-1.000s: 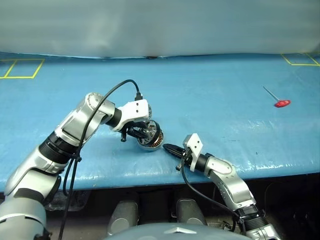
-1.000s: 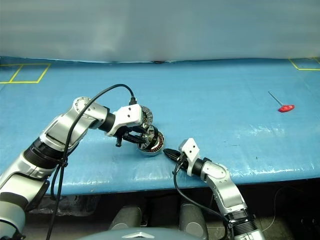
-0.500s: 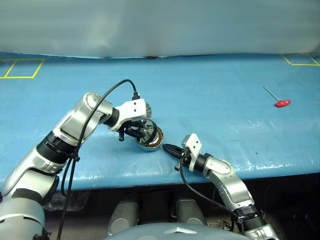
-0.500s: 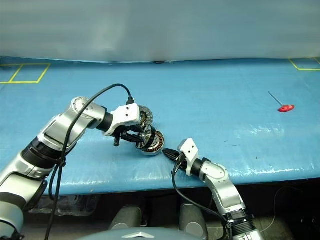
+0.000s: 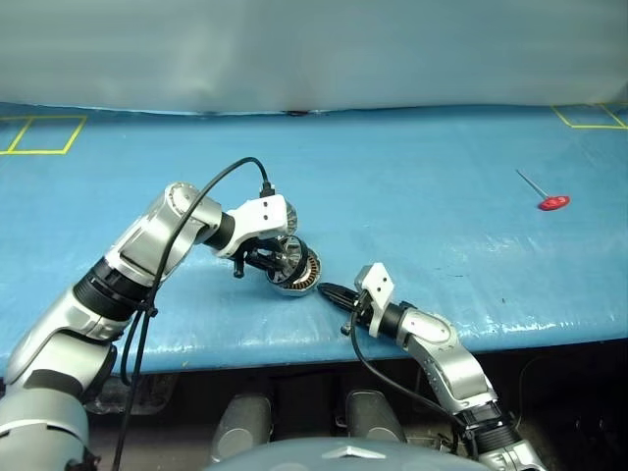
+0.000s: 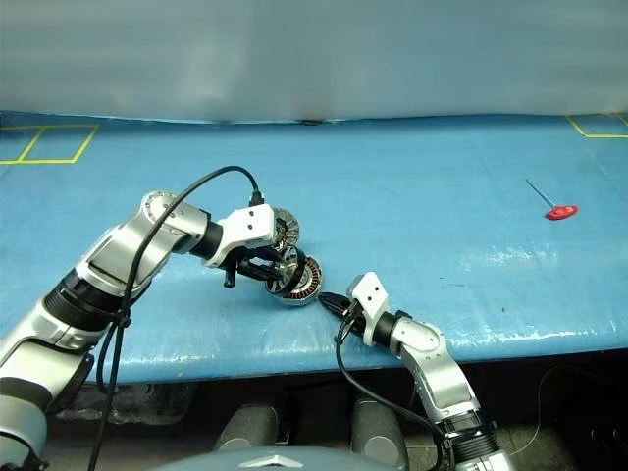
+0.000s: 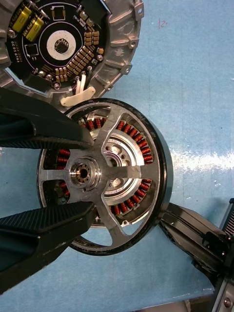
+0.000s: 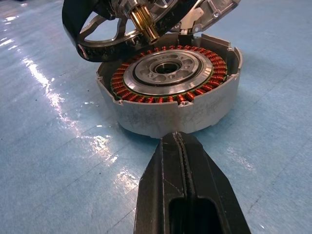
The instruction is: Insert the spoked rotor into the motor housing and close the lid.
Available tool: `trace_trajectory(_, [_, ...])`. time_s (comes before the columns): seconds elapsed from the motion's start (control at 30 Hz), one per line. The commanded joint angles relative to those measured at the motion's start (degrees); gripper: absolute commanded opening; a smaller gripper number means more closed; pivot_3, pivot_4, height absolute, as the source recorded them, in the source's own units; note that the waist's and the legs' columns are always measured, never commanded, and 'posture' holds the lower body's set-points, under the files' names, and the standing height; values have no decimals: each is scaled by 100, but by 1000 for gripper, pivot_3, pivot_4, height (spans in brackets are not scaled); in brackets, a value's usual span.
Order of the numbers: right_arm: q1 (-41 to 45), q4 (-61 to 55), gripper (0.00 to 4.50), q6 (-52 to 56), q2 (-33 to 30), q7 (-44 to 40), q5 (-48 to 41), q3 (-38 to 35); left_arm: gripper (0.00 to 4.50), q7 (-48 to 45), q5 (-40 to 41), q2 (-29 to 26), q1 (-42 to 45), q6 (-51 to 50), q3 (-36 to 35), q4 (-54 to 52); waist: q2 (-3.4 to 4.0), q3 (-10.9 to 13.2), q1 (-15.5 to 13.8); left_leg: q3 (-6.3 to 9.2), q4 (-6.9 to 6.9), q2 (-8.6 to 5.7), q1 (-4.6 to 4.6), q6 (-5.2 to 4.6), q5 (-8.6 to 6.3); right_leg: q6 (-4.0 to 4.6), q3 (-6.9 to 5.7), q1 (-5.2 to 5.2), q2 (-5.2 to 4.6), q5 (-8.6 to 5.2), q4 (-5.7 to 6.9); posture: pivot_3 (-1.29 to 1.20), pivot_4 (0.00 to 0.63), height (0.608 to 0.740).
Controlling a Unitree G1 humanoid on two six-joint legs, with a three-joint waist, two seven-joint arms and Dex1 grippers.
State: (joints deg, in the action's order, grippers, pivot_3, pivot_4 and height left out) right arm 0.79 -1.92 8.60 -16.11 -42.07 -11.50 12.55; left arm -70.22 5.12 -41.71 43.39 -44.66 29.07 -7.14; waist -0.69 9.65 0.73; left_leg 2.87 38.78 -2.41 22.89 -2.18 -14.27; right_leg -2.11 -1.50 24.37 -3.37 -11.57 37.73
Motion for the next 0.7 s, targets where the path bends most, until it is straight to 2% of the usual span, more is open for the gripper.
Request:
trace_trajectory(0.03, [-10, -93, 0, -127, 3, 28, -6, -25, 1287, -116, -32, -14, 82, 91, 54, -26, 0, 0, 1, 0, 0, 0, 0, 0, 0, 0, 0, 0, 0, 0, 0, 0, 150, 740])
trace_trajectory(0.3, [-31, -107, 0, -124, 2, 56, -4, -13, 1287, -202, -58, -79, 59, 104, 90, -47, 0, 0, 1, 0, 0, 0, 0, 0, 0, 0, 0, 0, 0, 0, 0, 0, 150, 740])
trace_trajectory(0.63, [-14, -98, 0, -118, -21, 57, -9, -14, 4477, -241, -74, -84, 68, 117, 70, -35, 0, 0, -4, 0, 0, 0, 0, 0, 0, 1, 0, 0, 0, -1, 0, 0, 150, 740])
trace_trajectory(0.7, [-25, -108, 0, -110, -25, 62, -8, -13, 4477, -223, -66, -60, 87, 111, 49, -22, 0, 0, -2, 0, 0, 0, 0, 0, 0, 1, 0, 0, 0, -1, 0, 0, 150, 740])
